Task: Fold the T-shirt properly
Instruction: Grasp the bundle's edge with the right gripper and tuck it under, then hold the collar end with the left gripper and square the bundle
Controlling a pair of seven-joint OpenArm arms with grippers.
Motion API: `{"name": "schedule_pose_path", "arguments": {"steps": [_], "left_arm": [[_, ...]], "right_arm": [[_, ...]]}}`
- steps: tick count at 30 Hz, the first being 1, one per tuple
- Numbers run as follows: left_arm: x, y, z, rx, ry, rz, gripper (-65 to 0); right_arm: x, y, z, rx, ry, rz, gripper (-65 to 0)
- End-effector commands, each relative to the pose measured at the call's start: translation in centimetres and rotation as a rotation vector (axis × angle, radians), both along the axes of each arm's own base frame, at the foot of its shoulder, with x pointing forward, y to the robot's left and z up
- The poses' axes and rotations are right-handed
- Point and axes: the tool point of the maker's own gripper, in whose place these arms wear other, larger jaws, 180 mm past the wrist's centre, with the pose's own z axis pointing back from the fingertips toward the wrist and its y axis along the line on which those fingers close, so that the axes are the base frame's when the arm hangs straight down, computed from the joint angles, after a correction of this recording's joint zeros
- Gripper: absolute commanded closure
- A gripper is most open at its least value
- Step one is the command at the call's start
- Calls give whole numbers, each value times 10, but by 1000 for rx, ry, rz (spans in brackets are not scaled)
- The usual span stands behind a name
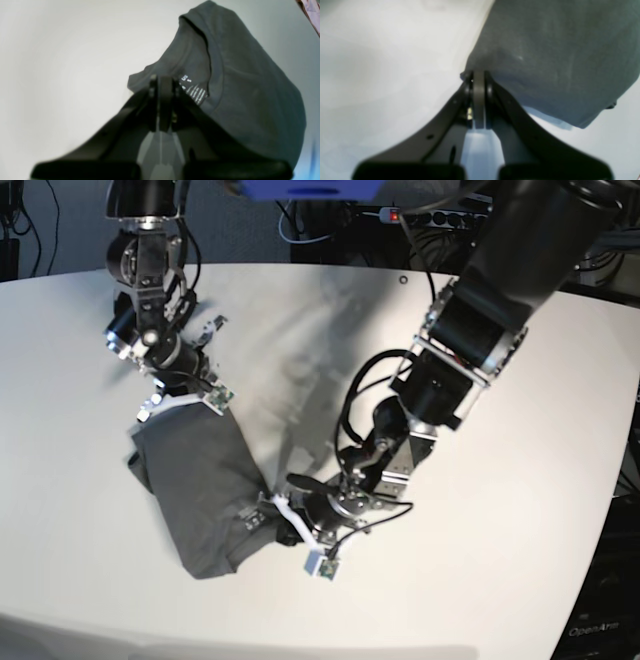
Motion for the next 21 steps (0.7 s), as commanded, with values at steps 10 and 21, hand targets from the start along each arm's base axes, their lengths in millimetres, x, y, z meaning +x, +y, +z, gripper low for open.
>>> {"name": "schedule_pose_path", "arguments": {"steps": [10,21], "left_arm": [[14,-5,26,-37,-61,3,-19],[10,6,15,-52,-24,23,-19]], "right_arm": [[-13,39,13,-7,-24,100,0],[-15,-1,26,-184,-50,98,0]]}}
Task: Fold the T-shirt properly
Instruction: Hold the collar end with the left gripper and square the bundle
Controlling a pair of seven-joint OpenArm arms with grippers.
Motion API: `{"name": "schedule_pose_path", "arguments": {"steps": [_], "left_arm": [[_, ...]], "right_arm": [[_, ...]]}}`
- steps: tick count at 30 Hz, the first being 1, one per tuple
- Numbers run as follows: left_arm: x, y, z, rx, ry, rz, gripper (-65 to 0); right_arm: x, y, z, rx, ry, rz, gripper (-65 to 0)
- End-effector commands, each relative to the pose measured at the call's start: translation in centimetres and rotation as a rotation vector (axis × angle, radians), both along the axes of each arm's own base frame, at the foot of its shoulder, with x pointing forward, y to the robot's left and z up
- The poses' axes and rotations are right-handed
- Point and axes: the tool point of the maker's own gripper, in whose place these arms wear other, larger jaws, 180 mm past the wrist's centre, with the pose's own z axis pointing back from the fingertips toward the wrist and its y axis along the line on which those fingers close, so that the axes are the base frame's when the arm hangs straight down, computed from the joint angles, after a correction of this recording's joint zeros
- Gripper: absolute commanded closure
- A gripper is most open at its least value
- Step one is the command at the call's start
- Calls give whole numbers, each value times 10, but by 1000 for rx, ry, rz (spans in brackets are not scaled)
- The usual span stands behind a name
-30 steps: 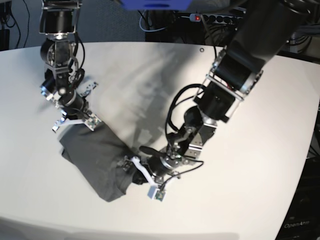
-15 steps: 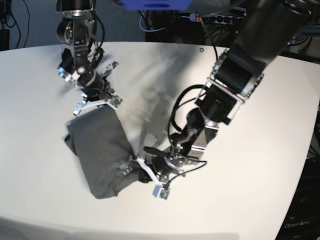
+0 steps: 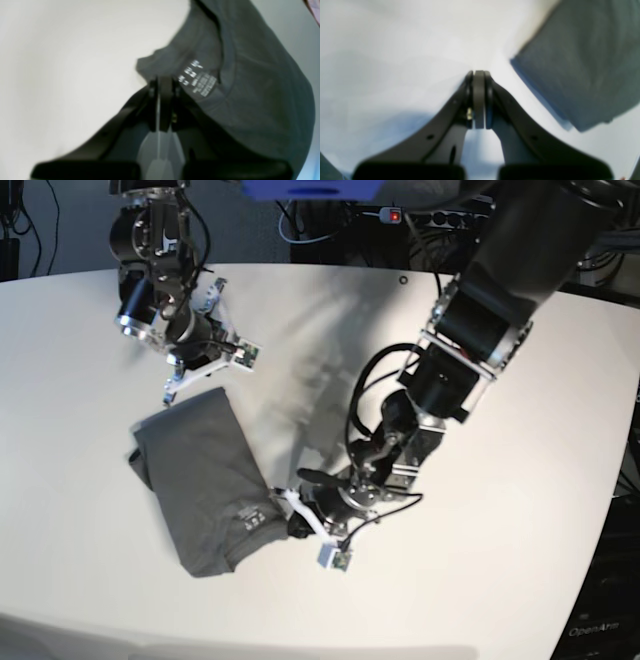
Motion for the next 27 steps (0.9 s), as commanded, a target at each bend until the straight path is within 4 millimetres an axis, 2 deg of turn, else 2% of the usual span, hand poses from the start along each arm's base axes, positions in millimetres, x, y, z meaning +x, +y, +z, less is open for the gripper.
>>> {"name": "schedule_pose_path", "arguments": {"steps": [1,3,6,8,10,12,16,19,23,27], "left_arm": [[16,-6,29,-47,-60,4,-19],[20,12,26,-52,-48,34,-19],[16,11,27,-74,-34,30,-19],[11,12,26,-47,-5,-6,-19],[6,7,38,-25,2,-65,-19],[-4,7,41,5,27,-113,-18],[-7,12,46,75,15,-150,-18],[-6,19,34,179,1,-160,-18],[-13,9,5,302,27,-194,-18],[-15,-1,-14,440,37,-241,-18]], "right_arm": [[5,-15,8,-36,-21,-12,0],[6,-26,9,-56,-24,-25,0],[7,-47,12,-100,-27,-33,0],[10,-51,16,-93,-37,-34,0],[14,-58,19,-89,-48,-50,0],[18,-64,23,-88,-61,-66,0],[18,-62,24,-83,-63,-67,0],[19,-61,24,-80,-66,-68,0],[18,-60,24,-75,-64,-71,0],[17,-59,23,-75,-61,-72,0]]}}
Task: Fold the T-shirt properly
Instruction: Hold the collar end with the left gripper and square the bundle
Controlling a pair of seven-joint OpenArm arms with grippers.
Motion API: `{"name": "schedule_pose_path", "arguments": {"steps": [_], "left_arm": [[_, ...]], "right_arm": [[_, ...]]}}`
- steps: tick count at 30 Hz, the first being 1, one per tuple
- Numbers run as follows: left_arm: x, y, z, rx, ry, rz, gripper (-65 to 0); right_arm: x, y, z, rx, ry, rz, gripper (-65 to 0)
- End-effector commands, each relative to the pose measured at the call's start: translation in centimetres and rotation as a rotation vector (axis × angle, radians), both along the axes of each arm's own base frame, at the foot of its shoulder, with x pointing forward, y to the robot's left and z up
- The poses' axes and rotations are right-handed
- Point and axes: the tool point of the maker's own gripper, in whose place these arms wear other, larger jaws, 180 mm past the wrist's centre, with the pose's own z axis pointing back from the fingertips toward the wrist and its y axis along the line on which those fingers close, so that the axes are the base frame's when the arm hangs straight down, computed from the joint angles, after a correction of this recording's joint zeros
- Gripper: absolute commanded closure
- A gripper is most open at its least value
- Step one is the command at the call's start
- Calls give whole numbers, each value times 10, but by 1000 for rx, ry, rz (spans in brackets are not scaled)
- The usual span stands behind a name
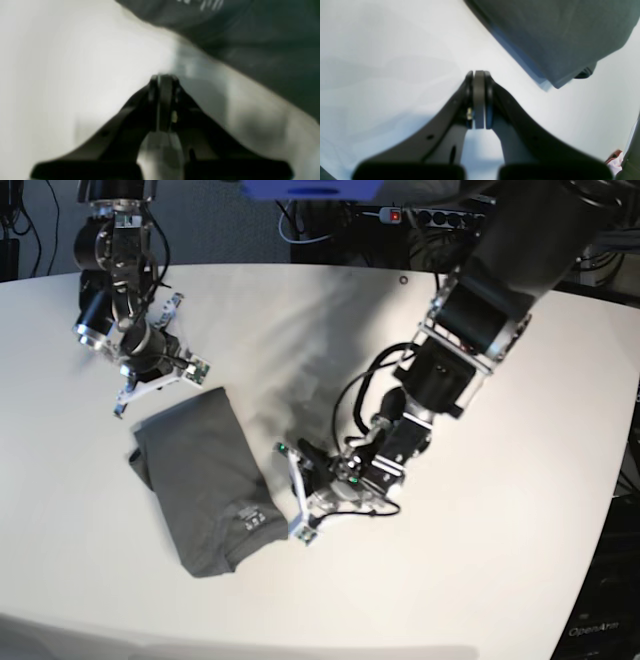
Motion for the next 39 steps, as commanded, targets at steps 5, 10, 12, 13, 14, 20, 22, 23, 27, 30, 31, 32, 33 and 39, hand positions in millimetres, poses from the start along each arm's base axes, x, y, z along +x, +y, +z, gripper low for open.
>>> {"name": "schedule_pose_path", "arguments": {"steps": [5,10,12,13,14,20,22,23,27,30,31,32,33,39], "left_arm": [[30,-9,15,47,-74,-15,-18],[41,-9,18,4,-126,4,-19],[44,-13,24,-22,-156,4,-19],[46,-16,27,-39,-173,3,-19],[48,-19,31,-58,-195,2,-19],[56,-32,56,-278,-286,91,-19],[58,-32,60,-320,-294,118,-19],[59,-32,62,-334,-295,129,-19],[53,-33,57,-352,-276,141,-19],[50,-32,50,-344,-262,143,-19],[45,-32,44,-340,-251,142,-19],[42,-32,40,-337,-243,142,-19],[39,-32,36,-336,-236,142,-19],[19,-29,12,-325,-187,152,-19]], "right_arm": [[6,0,13,0,-37,6,0],[2,-4,24,-10,-63,-5,0],[2,-3,27,-11,-68,-3,0],[1,-4,26,-12,-67,-5,0],[-1,-5,24,-13,-60,-7,0],[-26,-14,9,-7,-5,-45,0],[-32,-13,5,2,7,-53,0],[-35,-13,3,2,16,-53,0],[-39,-15,1,-6,26,-48,0],[-30,-22,8,-38,7,-27,0],[-23,-25,13,-47,-11,-23,0],[-17,-29,18,-59,-27,-21,0],[-10,-34,24,-74,-43,-20,0],[26,-50,56,-118,-138,-27,0]]}}
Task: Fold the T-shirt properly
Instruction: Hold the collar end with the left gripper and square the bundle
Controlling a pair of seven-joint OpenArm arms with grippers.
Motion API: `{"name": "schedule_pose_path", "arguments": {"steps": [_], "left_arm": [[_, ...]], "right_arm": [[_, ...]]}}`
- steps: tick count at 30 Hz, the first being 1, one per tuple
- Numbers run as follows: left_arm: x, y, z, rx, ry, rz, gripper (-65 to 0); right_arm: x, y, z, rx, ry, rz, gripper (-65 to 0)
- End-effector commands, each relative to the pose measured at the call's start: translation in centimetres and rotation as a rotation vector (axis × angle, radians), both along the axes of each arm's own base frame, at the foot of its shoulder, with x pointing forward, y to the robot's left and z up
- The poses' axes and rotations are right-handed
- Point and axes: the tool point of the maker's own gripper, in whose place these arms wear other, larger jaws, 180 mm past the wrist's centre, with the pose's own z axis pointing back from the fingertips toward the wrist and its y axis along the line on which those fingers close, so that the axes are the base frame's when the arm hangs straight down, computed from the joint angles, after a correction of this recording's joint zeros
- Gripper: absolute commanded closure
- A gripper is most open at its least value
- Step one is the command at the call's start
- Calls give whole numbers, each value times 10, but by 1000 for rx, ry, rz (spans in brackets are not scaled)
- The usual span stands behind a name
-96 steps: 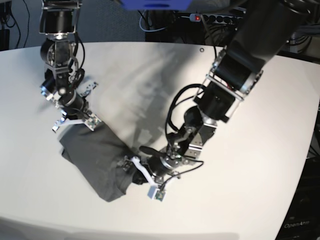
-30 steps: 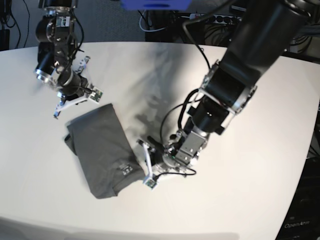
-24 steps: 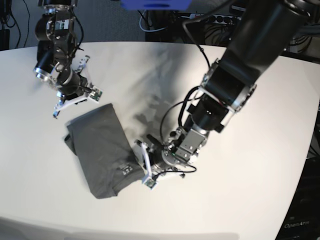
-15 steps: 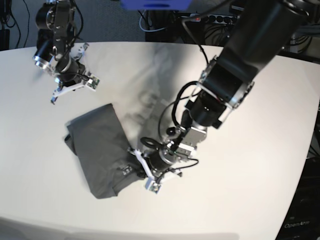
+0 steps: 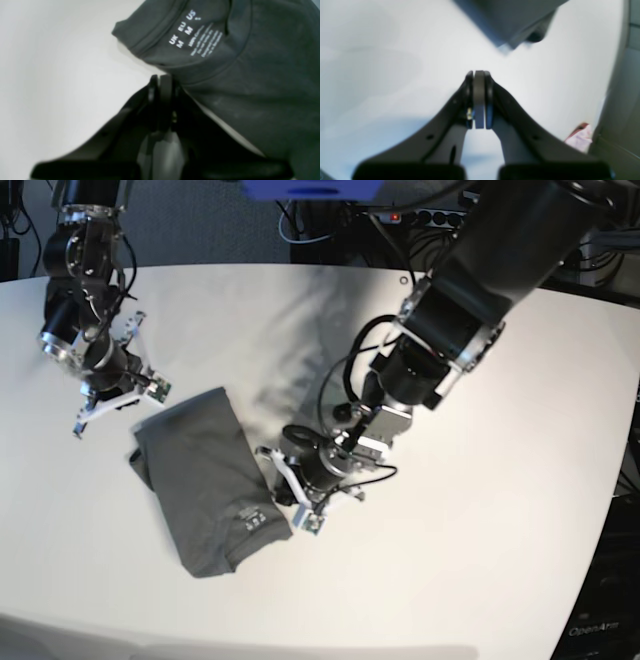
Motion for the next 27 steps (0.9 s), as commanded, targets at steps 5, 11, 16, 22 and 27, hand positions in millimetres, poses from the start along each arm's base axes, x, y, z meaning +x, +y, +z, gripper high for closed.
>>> {"name": "schedule_pose_path", "arguments": {"steps": [5,11,16,22,27], "left_arm": [[-3,3,-4,6,12,-5,-19],[-12,8,-17,38,69,-13,-19],[-17,9,-22,39,81,-13,-19],[-18,9,-23,42,84,-13,-19],[-18,11,-25,45,88,-11,-19]], "right_arm": [[27,-9,13,2,-43,-4,0],[52,-8,4,68,-52,35,0],[68,-6,-5,123,-50,52,0],[87,-6,-10,173,-50,63,0],[95,-9,-18,203,-31,56,0]]}}
